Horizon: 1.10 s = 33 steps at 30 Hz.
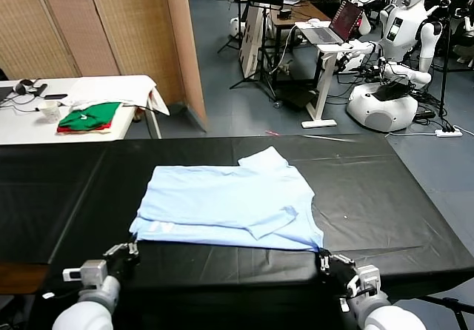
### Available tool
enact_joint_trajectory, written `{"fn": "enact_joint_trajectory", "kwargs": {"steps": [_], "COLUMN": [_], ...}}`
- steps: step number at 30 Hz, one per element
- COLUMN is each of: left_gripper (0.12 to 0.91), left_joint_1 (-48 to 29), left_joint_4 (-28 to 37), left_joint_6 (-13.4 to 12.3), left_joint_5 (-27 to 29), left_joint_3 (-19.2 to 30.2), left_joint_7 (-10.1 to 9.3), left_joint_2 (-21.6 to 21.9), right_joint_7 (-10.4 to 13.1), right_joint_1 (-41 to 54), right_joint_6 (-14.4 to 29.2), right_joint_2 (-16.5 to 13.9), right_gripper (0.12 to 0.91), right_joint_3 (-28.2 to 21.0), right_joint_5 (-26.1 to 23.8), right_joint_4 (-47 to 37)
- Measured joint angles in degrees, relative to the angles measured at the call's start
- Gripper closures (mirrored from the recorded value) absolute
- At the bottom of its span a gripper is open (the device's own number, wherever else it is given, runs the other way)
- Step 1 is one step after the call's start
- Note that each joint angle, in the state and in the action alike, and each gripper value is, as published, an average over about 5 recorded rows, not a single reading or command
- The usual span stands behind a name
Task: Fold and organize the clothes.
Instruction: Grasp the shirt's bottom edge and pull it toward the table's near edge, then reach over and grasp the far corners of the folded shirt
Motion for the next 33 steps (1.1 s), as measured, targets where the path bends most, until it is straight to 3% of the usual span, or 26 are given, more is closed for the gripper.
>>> {"fn": "enact_joint_trajectory", "kwargs": {"steps": [3,5,9,11,14,16,20,23,27,33], "left_gripper": [0.884,0.884,0.881,0.840,0.689,0.557,0.312,0.172,0.127,0.123], "left_joint_1": [1.71,2.86,5.03,5.99,7.25,8.04,8.82,7.97,3.54,-8.72], "left_joint_4": [-0.90,-1.41,-2.66,-3.33,-4.42,-5.38,-7.78,-9.88,-11.29,-7.34], "left_joint_6": [0.39,0.62,1.53,2.15,4.01,6.14,11.73,15.18,17.79,19.09], "left_joint_5": [0.18,0.16,-0.07,-0.75,-2.50,-3.57,-5.13,-7.21,-13.12,-26.53], "left_joint_3": [-0.87,-1.39,-2.12,-2.29,-2.51,-2.91,-4.28,-5.57,-6.95,-6.19], "left_joint_7": [-0.13,-0.17,-1.30,-2.58,-5.12,-6.60,-7.36,-7.18,-7.14,-4.17], "left_joint_2": [0.58,0.87,1.08,1.07,1.07,1.08,0.92,1.04,2.09,3.85], "right_joint_7": [0.51,0.67,1.13,1.34,1.36,1.36,1.59,2.08,2.46,2.43], "right_joint_1": [-0.74,-1.24,-1.99,-2.16,-1.88,-1.20,2.38,7.56,15.63,28.20], "right_joint_6": [-0.01,-0.02,-0.02,-0.02,-0.03,-0.03,-0.03,-0.03,-0.03,-0.03], "right_joint_2": [0.01,0.00,-0.23,-0.51,-0.94,-1.16,-1.62,-2.03,-2.44,-2.34], "right_gripper": [0.857,0.784,0.546,0.414,0.235,0.159,0.121,0.119,0.118,0.118], "right_joint_3": [0.00,0.07,0.36,0.63,1.21,1.67,1.85,0.90,-1.33,-5.67], "right_joint_5": [-0.08,-0.12,-0.18,-0.12,0.50,1.70,4.19,6.37,9.37,11.88], "right_joint_4": [1.21,2.04,3.91,5.06,6.75,7.49,7.30,5.28,0.05,-9.90]}}
